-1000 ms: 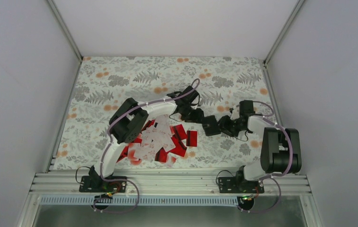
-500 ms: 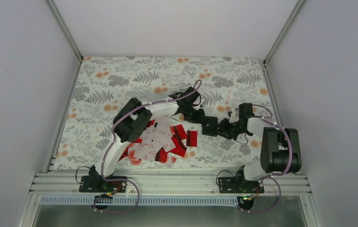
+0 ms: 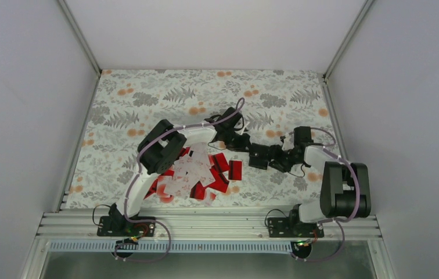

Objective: Put the credit cards into the card holder

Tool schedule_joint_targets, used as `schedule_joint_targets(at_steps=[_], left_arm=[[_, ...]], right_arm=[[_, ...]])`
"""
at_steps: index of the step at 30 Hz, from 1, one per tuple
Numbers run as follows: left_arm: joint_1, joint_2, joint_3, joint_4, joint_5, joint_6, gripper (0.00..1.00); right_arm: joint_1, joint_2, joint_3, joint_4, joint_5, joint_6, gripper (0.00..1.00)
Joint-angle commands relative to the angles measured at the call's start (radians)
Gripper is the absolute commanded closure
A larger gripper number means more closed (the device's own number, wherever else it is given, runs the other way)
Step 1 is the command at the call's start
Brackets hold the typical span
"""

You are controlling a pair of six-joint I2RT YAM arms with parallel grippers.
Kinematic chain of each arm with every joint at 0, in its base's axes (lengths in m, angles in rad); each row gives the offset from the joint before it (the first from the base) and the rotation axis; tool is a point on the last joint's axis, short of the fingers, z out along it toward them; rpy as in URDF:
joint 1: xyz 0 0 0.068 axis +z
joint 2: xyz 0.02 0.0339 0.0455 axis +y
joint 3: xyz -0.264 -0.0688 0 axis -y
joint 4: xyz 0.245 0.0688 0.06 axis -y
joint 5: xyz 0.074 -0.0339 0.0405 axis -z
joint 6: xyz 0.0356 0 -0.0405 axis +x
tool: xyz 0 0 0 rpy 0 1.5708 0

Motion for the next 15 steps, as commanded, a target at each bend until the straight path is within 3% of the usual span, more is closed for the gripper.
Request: schedule_joint_targets(at_steps=[1, 3, 7, 15], left_arm=[[0.006, -0.068, -0.026, 0.038, 0.068, -0.006, 0.98], [0.016, -0.097, -0.042, 0.043, 0.078, -0.001, 0.98], [0.043, -0.162, -0.061, 0.046, 0.101, 0.011, 0.98], [0.104, -0.313, -0.04, -0.059, 0.155, 0.101, 0.98]], right_arm=[[-0.004, -0.082, 0.023, -0.019, 0.007, 0.007, 0.31], [-0.004, -0.117, 0.041, -0.03, 0.008, 0.01, 0.18], [-0.006, -0.195, 0.088, -0.058, 0.022, -0.001, 0.02], [-0.039, -0.311, 0.184, -0.065, -0.136, -0.025, 0.01]])
